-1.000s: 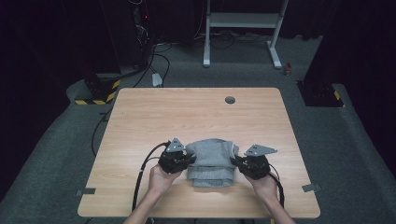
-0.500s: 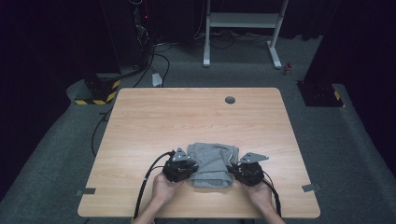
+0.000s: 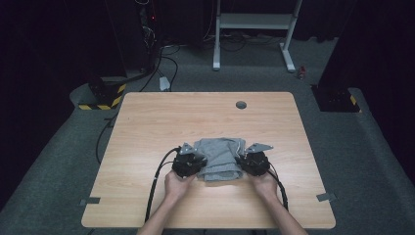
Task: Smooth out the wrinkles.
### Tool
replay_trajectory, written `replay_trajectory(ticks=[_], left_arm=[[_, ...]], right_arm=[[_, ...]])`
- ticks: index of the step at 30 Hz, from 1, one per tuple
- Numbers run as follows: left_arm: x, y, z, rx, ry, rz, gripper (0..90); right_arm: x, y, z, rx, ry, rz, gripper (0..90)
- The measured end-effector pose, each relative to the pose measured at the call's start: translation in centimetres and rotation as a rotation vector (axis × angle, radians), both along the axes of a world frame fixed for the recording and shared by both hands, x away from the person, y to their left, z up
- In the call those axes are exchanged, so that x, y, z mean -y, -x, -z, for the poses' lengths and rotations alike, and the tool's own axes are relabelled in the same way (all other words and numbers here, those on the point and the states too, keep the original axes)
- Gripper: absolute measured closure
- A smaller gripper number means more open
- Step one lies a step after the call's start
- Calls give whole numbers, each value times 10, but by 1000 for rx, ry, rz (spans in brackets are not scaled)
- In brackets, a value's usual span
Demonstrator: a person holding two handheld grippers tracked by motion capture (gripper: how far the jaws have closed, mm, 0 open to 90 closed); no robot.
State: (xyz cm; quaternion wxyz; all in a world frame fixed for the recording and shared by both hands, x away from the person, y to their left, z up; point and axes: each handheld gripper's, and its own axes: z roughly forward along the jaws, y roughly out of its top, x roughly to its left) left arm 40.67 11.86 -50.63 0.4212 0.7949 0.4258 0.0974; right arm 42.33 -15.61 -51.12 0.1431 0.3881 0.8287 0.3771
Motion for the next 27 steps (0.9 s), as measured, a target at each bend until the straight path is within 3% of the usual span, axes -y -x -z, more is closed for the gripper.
replay_trajectory(ticks=[5,10,14,17,20,22,24,27], left_arm=[[0,-2,-3,-5,13,-8,746],[-6,4,-13,6,35,-19,527],[-13,8,-23,16,59,-46,432],[-20,8,-28,34,87,-72,405],[-22,0,-31,31,66,-94,387],[-21,-5,-33,20,79,-117,381],[-20,-15,-33,-9,64,-125,359],[-19,-26,-32,-50,67,-139,345]], right_arm=[[0,-7,-2,-7,4,16,785],[8,-4,-11,-19,-42,50,601],[16,0,-20,-28,-74,39,535],[21,3,-29,-16,-97,35,505],[21,0,-38,-20,-117,41,474],[20,-4,-43,-11,-123,58,467],[19,-10,-46,-2,-131,74,456],[17,-22,-48,-34,-147,87,431]])
